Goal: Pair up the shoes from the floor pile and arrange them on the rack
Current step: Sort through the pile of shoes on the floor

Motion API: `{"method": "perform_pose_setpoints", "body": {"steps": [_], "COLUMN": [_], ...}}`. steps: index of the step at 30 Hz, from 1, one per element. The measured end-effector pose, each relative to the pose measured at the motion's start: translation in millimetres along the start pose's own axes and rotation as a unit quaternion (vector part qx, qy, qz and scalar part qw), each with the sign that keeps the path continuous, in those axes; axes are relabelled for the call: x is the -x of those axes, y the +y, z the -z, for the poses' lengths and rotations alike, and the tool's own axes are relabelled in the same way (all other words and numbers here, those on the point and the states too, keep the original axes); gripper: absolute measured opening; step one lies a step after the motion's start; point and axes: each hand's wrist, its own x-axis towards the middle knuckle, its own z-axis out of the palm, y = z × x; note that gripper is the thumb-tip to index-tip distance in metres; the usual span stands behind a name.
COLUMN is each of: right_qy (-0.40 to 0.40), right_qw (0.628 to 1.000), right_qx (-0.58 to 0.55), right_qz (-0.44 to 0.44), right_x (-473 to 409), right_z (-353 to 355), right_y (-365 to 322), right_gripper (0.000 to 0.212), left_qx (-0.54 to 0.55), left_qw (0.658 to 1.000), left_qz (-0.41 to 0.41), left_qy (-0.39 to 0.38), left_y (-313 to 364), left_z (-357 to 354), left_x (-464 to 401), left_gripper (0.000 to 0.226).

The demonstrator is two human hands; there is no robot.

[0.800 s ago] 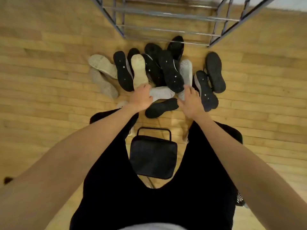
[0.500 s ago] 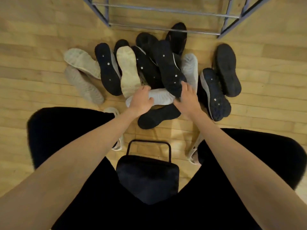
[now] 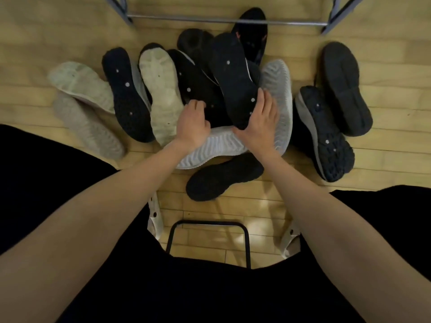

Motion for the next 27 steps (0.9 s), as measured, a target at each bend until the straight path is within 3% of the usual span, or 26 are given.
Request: {"method": "perform_pose_setpoints", "body": {"steps": [7, 13, 18, 21, 24, 27], "right_qy": [-0.033, -0.003, -0.031, -0.069, -0.067, -0.046], "right_qw": [0.998, 0.998, 0.985, 0.956, 0.927, 0.927], "right_qx": [0.054, 0.067, 0.121, 0.182, 0.222, 0.191], "right_qz": [-0.018, 0.005, 0.123, 0.220, 0.296, 0.319], "right_x": [-12.4, -7.4, 26.1, 40.9, 58.4, 76.3], "right_z": [10.7, 47.6, 85.8, 112.7, 133.3, 145.3], "right_y": [-10.8, -25.2, -11.8, -3.8, 5.8, 15.2], "right_gripper": [0.122, 0.118, 0.123, 0.126, 0.124, 0.125], "left_qx": [-0.002, 0.023, 0.029, -0.040, -0.180, -0.260], "left_qw": [0.998, 0.999, 0.996, 0.990, 0.968, 0.944], "left_qz": [-0.031, -0.044, -0.078, -0.128, -0.169, -0.199], "left_qy": [-0.052, -0.007, 0.029, 0.032, 0.043, 0.034], "left_y": [-0.6, 6.6, 20.5, 28.5, 34.9, 41.0], "left_z": [8.1, 38.3, 67.3, 78.3, 86.8, 92.9], "left_x": [15.3, 29.6, 42.3, 53.4, 66.2, 77.2], "left_gripper": [0.040, 0.046, 0.070, 0.092, 0.112, 0.120]}}
